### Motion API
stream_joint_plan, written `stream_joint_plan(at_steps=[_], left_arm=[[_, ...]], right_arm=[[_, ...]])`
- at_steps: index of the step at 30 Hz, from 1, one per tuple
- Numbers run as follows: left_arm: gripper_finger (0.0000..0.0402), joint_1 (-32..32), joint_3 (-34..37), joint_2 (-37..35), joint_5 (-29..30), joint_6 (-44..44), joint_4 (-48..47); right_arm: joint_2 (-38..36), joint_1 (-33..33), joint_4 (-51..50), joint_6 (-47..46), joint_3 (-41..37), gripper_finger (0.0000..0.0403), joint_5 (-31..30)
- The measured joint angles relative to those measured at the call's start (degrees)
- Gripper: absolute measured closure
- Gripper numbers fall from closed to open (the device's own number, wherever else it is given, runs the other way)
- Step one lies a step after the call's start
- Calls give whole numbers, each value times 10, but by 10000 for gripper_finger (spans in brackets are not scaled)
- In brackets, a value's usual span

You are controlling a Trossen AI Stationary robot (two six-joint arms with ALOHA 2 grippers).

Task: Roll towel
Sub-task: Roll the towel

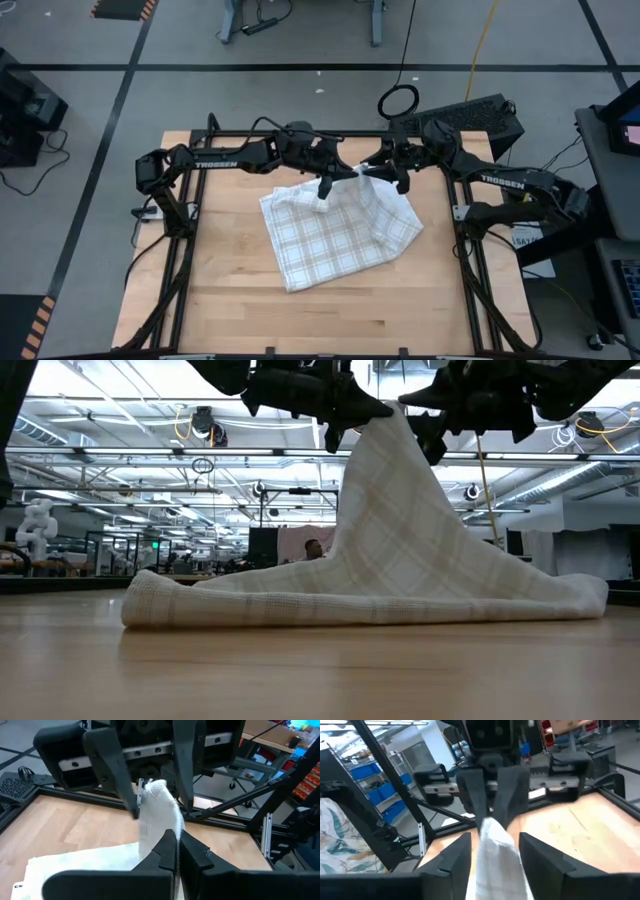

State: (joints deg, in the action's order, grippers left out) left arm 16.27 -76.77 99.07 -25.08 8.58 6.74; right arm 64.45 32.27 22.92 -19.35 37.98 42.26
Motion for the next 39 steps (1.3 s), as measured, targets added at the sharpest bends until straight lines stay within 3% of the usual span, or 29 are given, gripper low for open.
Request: stream_joint_plan(at_steps=[11, 18, 23, 27, 29, 35, 39], left_arm=[[393, 0, 0, 0, 0, 0, 0], [392, 3, 0, -1, 9, 69, -10], [351, 23, 0, -36, 26, 119, -148], [303, 44, 0, -58, 120, 119, -343], [285, 65, 6, -59, 132, 103, -423], [257, 129, 55, -44, 109, 30, -524], [254, 167, 63, -44, 159, 27, -581]], right_arm=[[1, -3, 1, -11, 0, 392, -6], [1, 3, -1, -16, 0, 398, -6], [-1, 16, -8, -37, 0, 400, -4], [-2, 22, -27, -45, 0, 401, -3], [-3, 22, -32, -45, 0, 401, -3], [-3, 22, -48, -46, 0, 402, -2], [-3, 22, -53, -55, 0, 402, -2]])
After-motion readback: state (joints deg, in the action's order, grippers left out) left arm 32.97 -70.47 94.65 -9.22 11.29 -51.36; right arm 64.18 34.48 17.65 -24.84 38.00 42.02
